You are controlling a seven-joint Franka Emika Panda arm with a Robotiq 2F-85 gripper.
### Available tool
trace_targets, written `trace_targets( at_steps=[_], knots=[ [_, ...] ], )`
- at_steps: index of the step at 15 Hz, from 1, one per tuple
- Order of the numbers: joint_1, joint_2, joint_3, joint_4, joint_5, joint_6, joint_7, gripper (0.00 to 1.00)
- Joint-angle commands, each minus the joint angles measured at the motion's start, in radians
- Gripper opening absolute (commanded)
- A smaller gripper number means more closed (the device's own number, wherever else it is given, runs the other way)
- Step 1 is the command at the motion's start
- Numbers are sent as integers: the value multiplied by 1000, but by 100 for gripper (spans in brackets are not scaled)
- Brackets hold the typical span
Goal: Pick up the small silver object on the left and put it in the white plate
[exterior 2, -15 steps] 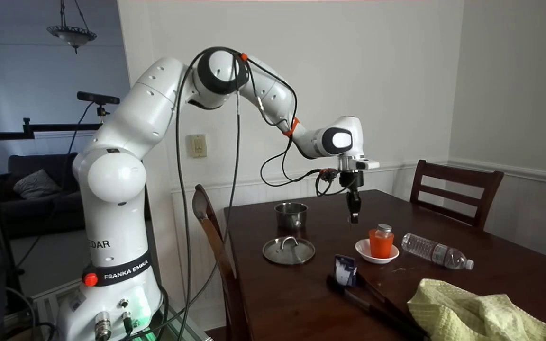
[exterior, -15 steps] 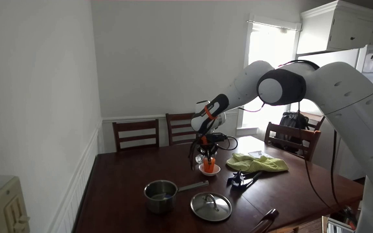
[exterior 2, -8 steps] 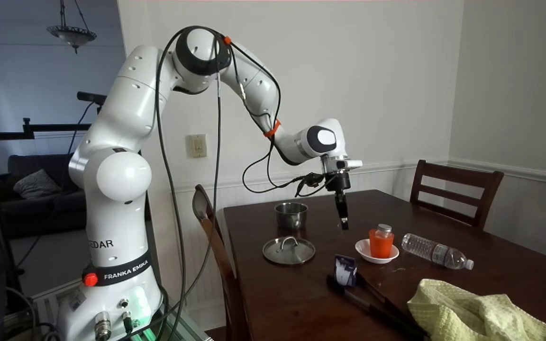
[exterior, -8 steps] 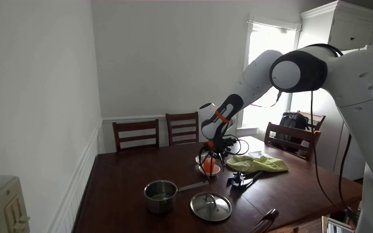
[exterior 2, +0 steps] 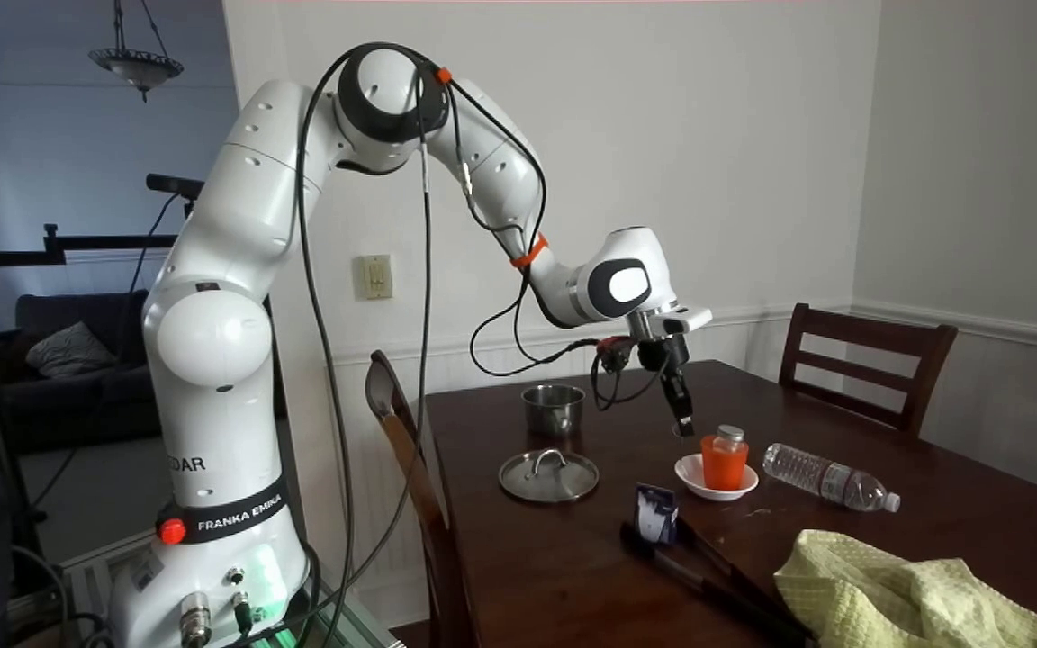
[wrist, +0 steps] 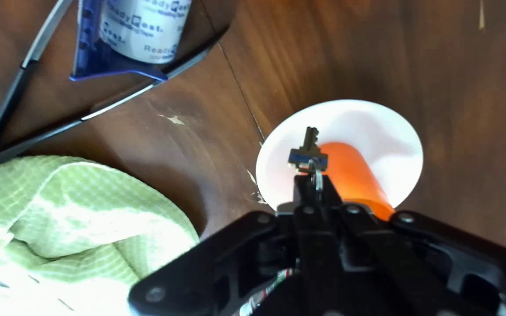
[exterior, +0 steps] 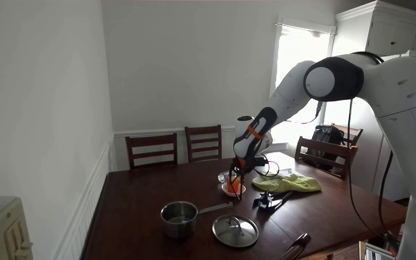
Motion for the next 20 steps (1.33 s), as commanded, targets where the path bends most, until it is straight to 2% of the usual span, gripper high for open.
trace_targets(
  at_steps=[1,6,14,15,16,20],
  knots=[
    [-87,30,95,27,150,65,-194,1],
    [-122,79,136,79,264,51,-343,1],
    [-139,140,136,161,302,35,-401,1],
    [-143,147,141,172,306,31,-406,22],
    [-141,154,140,182,306,25,-404,32],
    [-141,160,141,199,307,19,-406,58]
  ],
)
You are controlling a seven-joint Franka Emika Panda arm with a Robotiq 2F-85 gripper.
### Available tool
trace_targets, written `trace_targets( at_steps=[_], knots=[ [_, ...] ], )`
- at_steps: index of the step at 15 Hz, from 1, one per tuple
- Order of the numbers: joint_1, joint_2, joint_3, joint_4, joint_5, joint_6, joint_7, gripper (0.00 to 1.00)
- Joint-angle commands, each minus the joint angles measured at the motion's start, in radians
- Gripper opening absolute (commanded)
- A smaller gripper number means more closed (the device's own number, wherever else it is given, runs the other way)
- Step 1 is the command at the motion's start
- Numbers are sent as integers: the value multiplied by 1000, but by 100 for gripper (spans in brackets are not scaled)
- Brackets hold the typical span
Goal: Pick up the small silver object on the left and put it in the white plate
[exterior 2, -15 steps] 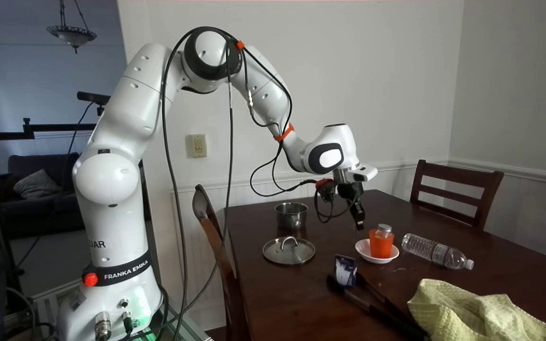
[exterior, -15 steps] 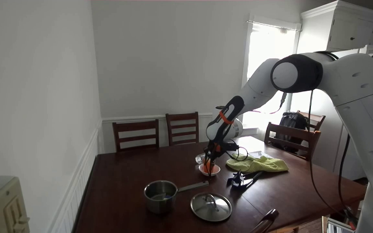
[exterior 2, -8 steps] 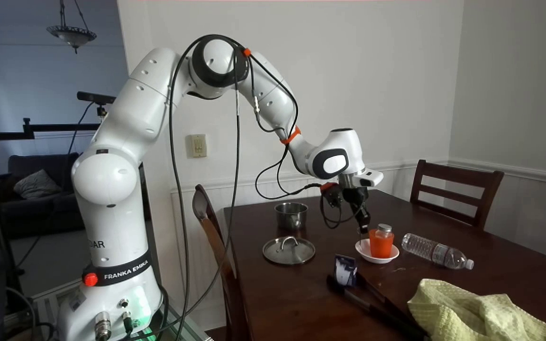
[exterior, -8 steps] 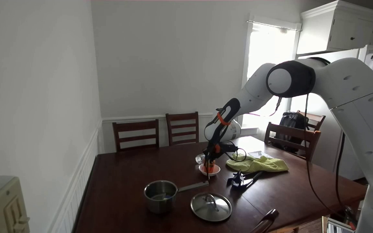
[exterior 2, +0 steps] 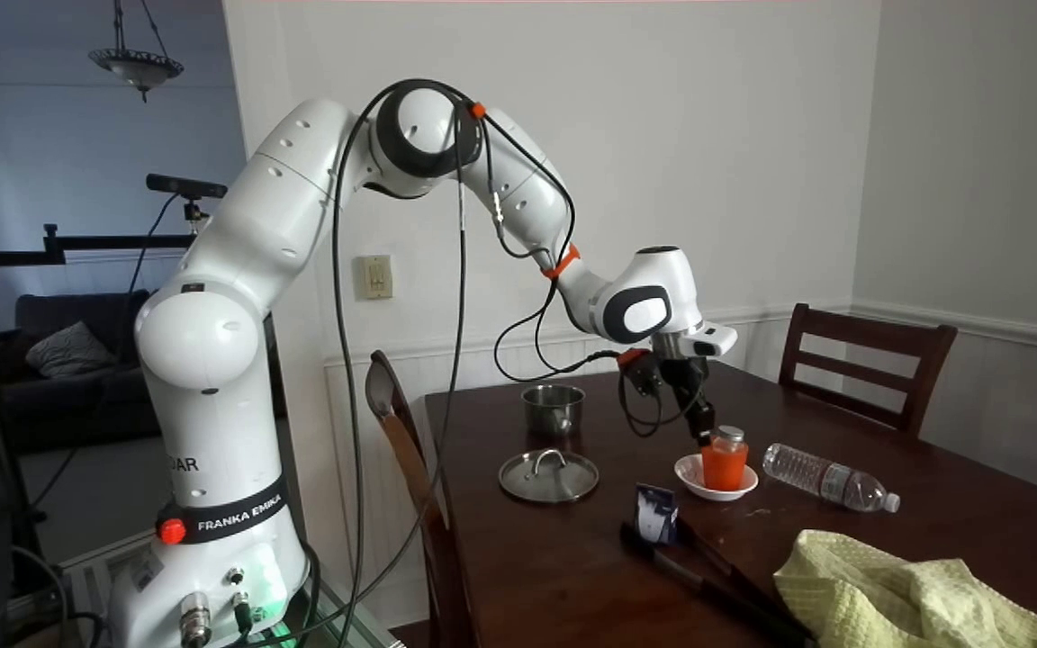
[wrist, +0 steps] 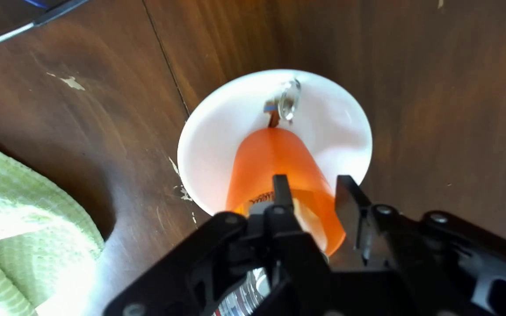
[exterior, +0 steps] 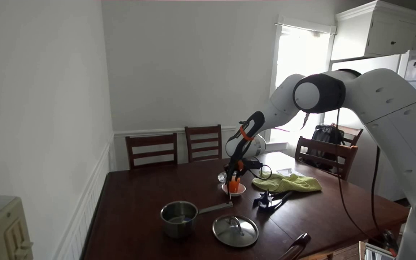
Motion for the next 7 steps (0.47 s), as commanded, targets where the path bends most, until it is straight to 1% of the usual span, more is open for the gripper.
trace_targets(
  at_steps=[1,3,5,6,7],
  knots=[
    [-23,3,22,23,38,-18,-41,66],
    [-43,-42,64,-21,65,3,-89,78],
    [-89,-94,148,-70,104,49,-223,92],
    [-26,-23,62,-3,65,18,-115,98],
    [-30,-32,75,-5,71,18,-131,81]
  ],
)
